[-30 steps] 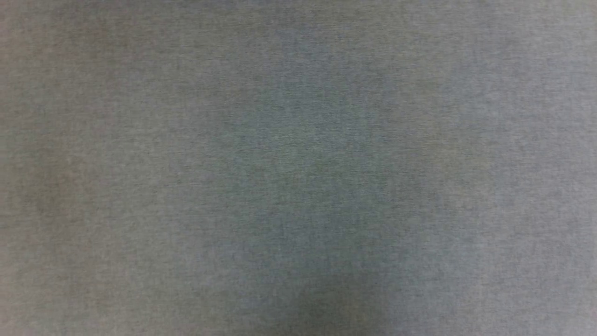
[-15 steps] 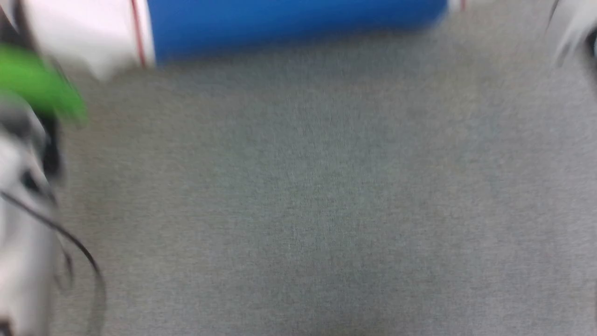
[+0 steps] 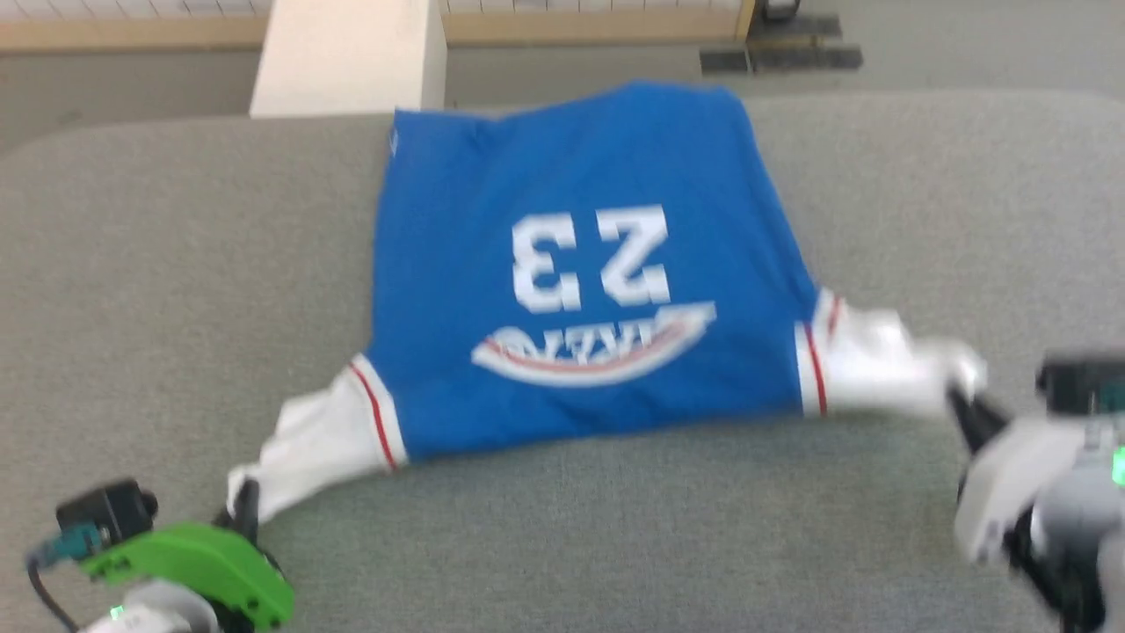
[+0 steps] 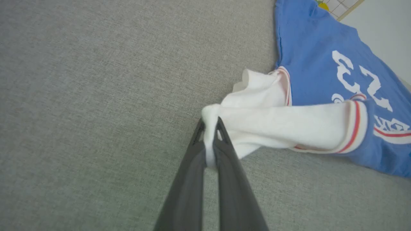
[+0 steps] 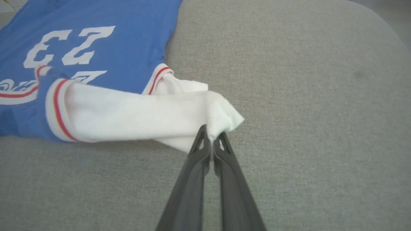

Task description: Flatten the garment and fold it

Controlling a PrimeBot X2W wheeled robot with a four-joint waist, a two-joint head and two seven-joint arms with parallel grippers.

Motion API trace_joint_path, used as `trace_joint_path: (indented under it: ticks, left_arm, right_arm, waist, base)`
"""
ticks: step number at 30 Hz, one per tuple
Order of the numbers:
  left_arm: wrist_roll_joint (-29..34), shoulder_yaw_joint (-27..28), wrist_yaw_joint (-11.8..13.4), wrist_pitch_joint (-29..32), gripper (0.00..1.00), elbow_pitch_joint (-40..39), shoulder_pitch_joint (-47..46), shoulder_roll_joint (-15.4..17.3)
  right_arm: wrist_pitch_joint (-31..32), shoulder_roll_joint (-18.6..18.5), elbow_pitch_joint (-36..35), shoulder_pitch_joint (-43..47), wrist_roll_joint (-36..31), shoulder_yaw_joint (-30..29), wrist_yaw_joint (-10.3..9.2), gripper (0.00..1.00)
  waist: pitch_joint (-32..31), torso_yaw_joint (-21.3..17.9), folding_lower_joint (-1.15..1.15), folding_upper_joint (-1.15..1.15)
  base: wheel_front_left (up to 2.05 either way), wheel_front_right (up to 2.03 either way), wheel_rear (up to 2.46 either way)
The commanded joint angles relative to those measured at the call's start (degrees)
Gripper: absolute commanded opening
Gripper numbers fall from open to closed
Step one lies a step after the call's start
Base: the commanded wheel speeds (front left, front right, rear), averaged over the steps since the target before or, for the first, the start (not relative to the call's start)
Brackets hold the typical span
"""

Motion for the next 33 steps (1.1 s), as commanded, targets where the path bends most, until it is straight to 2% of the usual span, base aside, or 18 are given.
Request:
trace_joint_path:
  ticks: [1,5,8,15,20,22,23,24,28,33]
  left_arm:
    - [-0.23,0.04,0.94,0.23,0.00,-1.00,2.21,-0.18]
    - [-0.55,0.19,2.50,0.01,0.00,-2.65,6.41,-1.33]
    - [-1.09,0.26,2.97,-0.43,0.00,-2.90,8.74,-2.30]
    - [-1.26,-1.16,4.37,-0.08,0.00,-0.85,12.01,-4.21]
    - [-1.80,-1.55,3.39,-1.24,0.00,0.03,11.77,-5.13]
    - [-2.01,-1.67,2.70,-1.71,0.00,0.54,11.39,-5.26]
    - [-2.08,-1.64,2.31,-2.09,0.00,0.85,11.15,-5.28]
    - [-2.18,-1.59,2.02,-2.32,0.00,1.22,10.95,-5.26]
    - [-2.60,-1.35,0.36,-3.36,0.00,2.91,10.15,-4.87]
    - [-2.98,-1.23,-2.32,-5.36,0.00,4.75,8.77,-4.49]
  right_arm:
    - [1.42,2.43,-1.72,3.41,-0.65,-1.63,-0.09,0.00]
    - [6.49,8.05,-5.85,11.20,-3.07,-6.37,-0.09,0.00]
    - [10.98,10.49,-7.64,15.23,-3.31,-8.71,-0.09,0.00]
    - [16.57,11.70,-5.49,19.32,-1.76,-10.69,-0.09,0.00]
    - [14.60,11.73,-1.53,18.49,0.93,-10.11,-0.09,0.00]
    - [13.03,11.73,-0.75,17.80,0.96,-9.94,-0.09,0.21]
    - [12.13,11.74,-0.57,17.45,0.89,-9.88,-0.09,0.91]
    - [11.54,11.74,-0.47,17.20,0.91,-9.90,-0.09,1.00]
    - [8.98,11.74,-1.72,16.35,0.38,-10.40,-0.09,1.00]
    - [1.67,11.74,-7.12,14.24,-0.04,-11.35,-0.09,1.00]
  waist:
    - [-2.87,0.45,0.01,0.00]
    - [-4.15,0.31,0.01,0.00]
    - [-4.67,0.10,0.01,0.00]
    - [-4.73,-0.24,0.01,0.00]
    - [-4.53,-0.03,0.01,0.00]
    - [-4.53,0.14,0.01,0.00]
    - [-4.57,0.22,0.01,0.00]
    - [-4.63,0.27,0.01,0.00]
    - [-4.85,0.64,0.01,0.00]
    - [-4.79,1.80,0.01,0.00]
  base:
    - [0.00,0.00,0.00]
    - [0.00,0.00,0.00]
    - [0.00,0.00,0.00]
    - [0.00,0.00,0.00]
    - [0.00,0.00,0.00]
    - [0.00,0.00,0.00]
    - [0.00,0.00,0.00]
    - [0.00,0.00,0.00]
    - [0.00,0.00,0.00]
    - [0.00,0.00,0.00]
